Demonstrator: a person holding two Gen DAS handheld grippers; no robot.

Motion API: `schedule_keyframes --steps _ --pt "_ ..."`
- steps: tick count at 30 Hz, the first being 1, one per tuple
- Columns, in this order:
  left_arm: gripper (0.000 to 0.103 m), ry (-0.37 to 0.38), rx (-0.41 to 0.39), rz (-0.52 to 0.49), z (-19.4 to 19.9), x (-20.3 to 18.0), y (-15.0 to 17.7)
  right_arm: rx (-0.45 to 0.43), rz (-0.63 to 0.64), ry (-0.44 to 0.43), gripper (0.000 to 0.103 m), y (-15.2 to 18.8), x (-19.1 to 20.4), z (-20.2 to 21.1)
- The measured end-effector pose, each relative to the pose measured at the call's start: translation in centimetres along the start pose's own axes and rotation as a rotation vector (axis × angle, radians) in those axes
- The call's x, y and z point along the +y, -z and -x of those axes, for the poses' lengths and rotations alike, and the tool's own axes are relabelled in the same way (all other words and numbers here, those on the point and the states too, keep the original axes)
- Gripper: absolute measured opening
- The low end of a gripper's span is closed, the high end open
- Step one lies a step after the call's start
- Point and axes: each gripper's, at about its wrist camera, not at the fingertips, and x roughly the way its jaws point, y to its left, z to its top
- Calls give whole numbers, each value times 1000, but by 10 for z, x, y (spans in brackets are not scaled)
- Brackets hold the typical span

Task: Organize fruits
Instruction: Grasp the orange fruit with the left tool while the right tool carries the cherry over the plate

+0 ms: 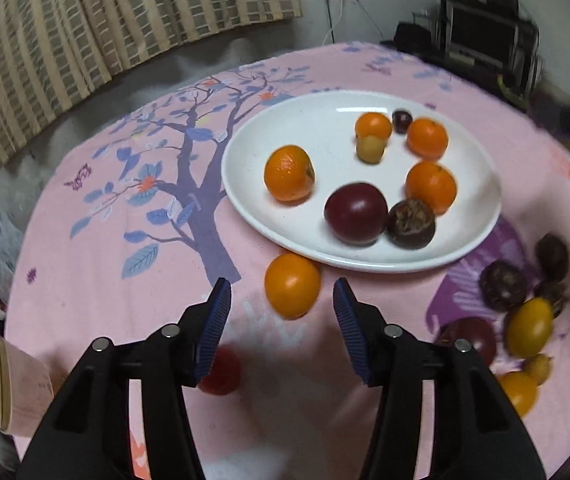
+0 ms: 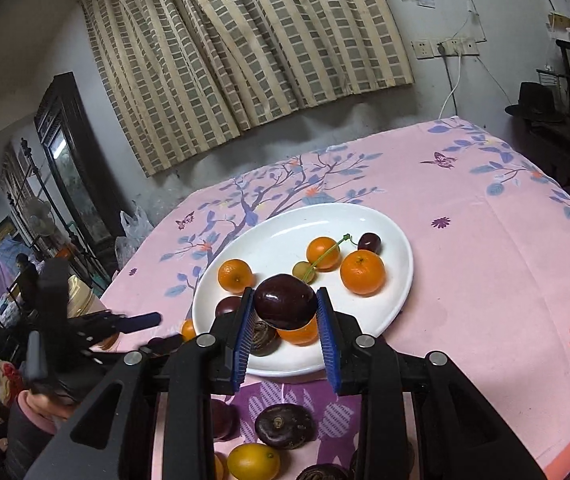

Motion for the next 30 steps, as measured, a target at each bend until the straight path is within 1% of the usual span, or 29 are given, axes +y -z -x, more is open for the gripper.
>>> schedule_keyframes --steps 2,3,4,5,6,9,10,12,15,16,18,19,22,24,25,26,27,28,29,30 --pt "49 11 19 -5 -9 -4 -2 0 -3 -3 31 -1 0 2" --pt "39 16 31 -4 -14 -4 -3 1 -2 -4 31 -1 0 2" --pt "35 13 45 -1 -18 -4 -3 0 0 -5 31 -1 1 3" --pt "34 -1 45 0 -19 -4 -2 -2 5 -1 31 -1 2 3" --pt "33 4 45 2 -18 -3 -1 -5 10 4 31 -1 2 4" --pt "33 49 58 36 -5 3 3 -9 12 5 31 0 2 5" --pt "33 52 48 45 2 5 4 -10 10 6 31 0 1 6" --pt "33 72 -9 72 25 8 -1 -21 12 15 31 0 1 7" --pt "33 169 -118 139 50 9 -23 -53 20 17 31 -2 4 9" --pt "33 179 -138 145 52 7 -31 -60 26 17 31 -3 5 7" --pt "33 164 -155 137 45 -5 -52 -46 41 36 31 -6 6 -7" --pt "33 161 -148 135 38 -10 -60 -31 44 46 31 -7 5 -14" --pt "33 161 -89 137 7 -25 -79 21 50 83 31 -8 -1 -38" --pt "34 125 -42 123 -13 -35 -84 45 57 99 31 -8 -6 -49" --pt "37 103 -19 119 -17 -38 -85 56 66 107 31 -8 -7 -54" --pt "44 86 0 113 -18 -40 -85 65 71 116 31 -7 -9 -55" --pt "67 73 -12 114 -13 -38 -82 82 71 120 39 -6 -10 -56" --pt "84 57 -50 120 -3 -36 -80 87 65 116 49 -5 -10 -53" --pt "89 34 -102 130 12 -30 -75 84 60 104 49 -5 -9 -50" --pt "92 16 -137 135 26 -25 -70 85 60 87 49 -5 -6 -44"
